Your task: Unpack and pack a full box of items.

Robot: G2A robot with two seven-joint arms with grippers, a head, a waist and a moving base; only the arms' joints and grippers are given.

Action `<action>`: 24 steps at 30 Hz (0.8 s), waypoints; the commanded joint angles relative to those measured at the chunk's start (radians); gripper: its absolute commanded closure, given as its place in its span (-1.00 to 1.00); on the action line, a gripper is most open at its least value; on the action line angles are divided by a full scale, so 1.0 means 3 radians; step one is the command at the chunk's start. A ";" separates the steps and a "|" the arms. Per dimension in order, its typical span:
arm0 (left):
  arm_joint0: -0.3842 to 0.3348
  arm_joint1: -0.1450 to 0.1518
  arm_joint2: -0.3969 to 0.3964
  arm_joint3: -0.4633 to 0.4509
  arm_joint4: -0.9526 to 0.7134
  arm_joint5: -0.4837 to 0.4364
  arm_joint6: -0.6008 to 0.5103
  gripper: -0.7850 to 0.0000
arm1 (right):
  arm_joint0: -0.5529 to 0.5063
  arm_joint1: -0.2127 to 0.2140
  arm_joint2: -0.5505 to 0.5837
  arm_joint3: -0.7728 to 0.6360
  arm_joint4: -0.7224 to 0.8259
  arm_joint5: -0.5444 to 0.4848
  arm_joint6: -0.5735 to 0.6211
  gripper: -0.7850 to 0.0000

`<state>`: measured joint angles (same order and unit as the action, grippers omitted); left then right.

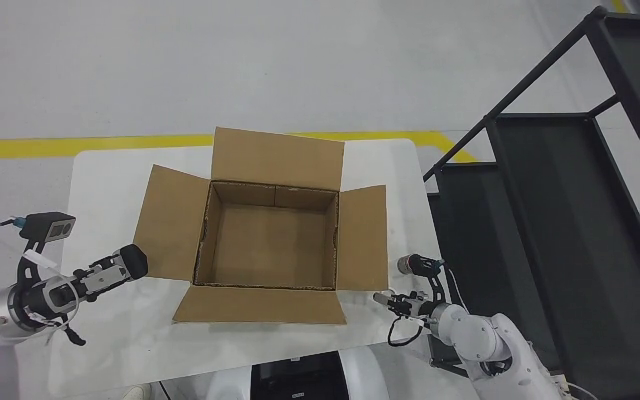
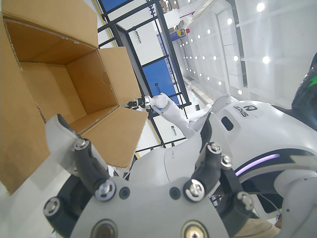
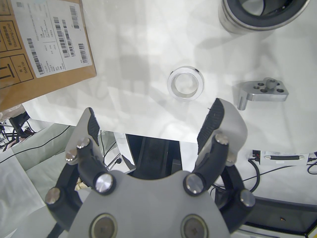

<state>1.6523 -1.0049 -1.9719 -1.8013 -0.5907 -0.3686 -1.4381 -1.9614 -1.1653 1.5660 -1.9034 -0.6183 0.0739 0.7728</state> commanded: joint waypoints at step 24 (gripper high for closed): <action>0.0000 0.0000 0.0000 0.0000 0.0000 0.0000 0.0000 -1.00 | 0.0399 0.0027 -0.0134 0.0597 -0.0098 0.0203 -0.0022 -0.22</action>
<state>1.6523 -1.0049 -1.9719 -1.8013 -0.5907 -0.3686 -1.4381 -1.8433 -1.1575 1.5267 -1.7275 -0.6448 0.1309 0.7677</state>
